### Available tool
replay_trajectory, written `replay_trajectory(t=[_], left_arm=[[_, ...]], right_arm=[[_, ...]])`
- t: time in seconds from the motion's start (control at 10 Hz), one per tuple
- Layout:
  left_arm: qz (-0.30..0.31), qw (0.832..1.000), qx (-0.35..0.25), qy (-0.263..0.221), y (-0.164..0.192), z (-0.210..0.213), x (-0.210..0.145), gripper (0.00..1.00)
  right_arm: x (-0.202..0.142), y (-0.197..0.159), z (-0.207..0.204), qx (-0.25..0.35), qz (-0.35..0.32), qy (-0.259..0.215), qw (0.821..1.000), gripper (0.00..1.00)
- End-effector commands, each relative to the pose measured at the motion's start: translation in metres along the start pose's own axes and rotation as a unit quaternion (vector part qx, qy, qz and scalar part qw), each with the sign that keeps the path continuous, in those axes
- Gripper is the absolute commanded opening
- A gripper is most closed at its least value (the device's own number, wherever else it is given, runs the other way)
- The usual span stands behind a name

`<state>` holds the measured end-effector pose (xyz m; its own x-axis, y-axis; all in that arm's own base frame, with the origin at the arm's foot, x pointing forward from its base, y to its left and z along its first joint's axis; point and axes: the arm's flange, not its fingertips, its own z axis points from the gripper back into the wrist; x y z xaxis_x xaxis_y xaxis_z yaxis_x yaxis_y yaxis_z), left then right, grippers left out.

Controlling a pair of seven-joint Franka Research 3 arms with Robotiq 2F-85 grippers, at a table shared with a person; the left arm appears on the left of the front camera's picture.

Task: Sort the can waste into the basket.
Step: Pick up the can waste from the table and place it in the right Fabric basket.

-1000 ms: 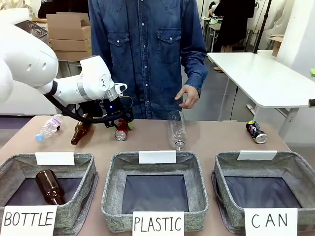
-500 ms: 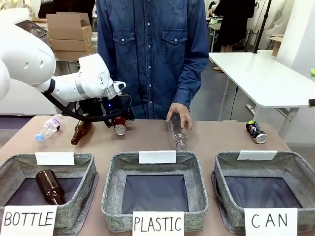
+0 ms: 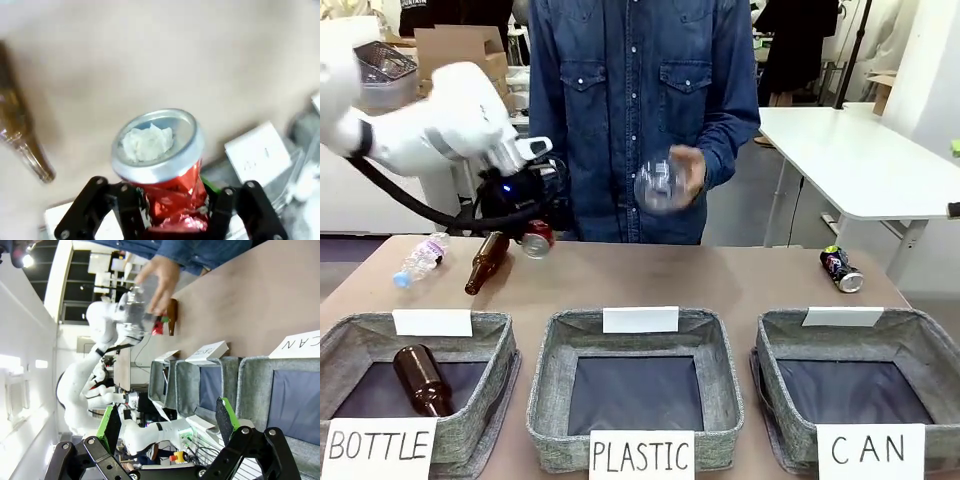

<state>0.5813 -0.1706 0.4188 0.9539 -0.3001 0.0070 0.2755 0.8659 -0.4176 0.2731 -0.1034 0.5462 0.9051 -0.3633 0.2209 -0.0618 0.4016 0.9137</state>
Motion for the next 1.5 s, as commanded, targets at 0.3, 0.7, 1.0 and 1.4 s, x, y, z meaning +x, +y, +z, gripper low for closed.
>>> replay_trajectory(t=[0.3,0.7,1.0,1.4], left_arm=[[-0.280,0.946,-0.157,-0.053,0.050,0.139,-0.211,0.15],[-0.260,0.919,-0.269,-0.123,0.056,0.153,-0.289,0.15],[-0.294,0.919,-0.239,-0.106,0.063,0.161,-0.293,0.15],[-0.428,0.874,-0.229,-0.026,-0.010,0.128,-0.272,0.15]], right_arm=[[0.001,0.000,-0.001,0.012,0.012,-0.004,1.000,1.00],[0.001,0.000,-0.001,0.012,0.012,-0.004,1.000,1.00],[0.001,0.000,-0.001,0.012,0.012,-0.004,1.000,1.00],[0.001,0.000,-0.001,0.012,0.012,-0.004,1.000,1.00]])
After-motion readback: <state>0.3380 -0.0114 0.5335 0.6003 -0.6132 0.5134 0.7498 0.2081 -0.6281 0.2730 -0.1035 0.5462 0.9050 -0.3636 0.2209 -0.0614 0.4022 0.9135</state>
